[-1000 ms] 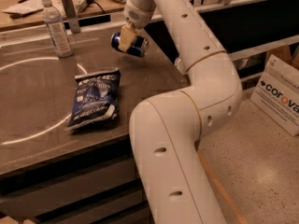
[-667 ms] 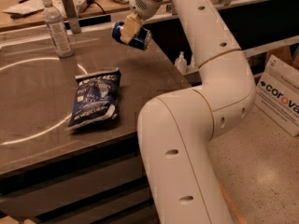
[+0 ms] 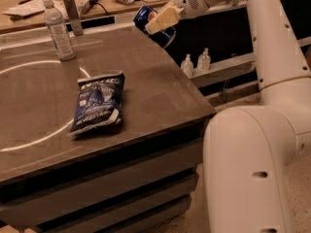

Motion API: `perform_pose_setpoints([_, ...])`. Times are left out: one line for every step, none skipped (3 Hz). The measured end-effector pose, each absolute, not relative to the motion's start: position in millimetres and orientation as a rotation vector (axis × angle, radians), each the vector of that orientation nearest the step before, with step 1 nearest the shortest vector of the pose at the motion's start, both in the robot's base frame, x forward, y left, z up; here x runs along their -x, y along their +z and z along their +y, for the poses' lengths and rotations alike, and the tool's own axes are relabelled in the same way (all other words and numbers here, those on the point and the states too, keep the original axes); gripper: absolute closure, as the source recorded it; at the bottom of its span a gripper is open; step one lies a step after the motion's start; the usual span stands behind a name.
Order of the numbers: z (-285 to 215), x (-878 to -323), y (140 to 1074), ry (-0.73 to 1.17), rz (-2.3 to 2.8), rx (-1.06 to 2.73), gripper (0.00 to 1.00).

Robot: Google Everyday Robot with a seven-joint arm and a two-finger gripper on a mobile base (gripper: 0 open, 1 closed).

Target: Place blue plastic bottle upright

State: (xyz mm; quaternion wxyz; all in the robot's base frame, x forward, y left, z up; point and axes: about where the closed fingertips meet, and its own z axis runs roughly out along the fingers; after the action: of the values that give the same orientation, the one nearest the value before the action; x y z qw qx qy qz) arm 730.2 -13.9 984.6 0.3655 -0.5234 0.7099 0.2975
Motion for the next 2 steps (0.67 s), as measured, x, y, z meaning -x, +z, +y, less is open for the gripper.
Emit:
perform_pose_setpoints([-29, -709, 978, 0.917, 1.704, 1.32, 1.0])
perform_pose_setpoints([-30, -687, 951, 1.068, 1.626, 1.302, 1.0])
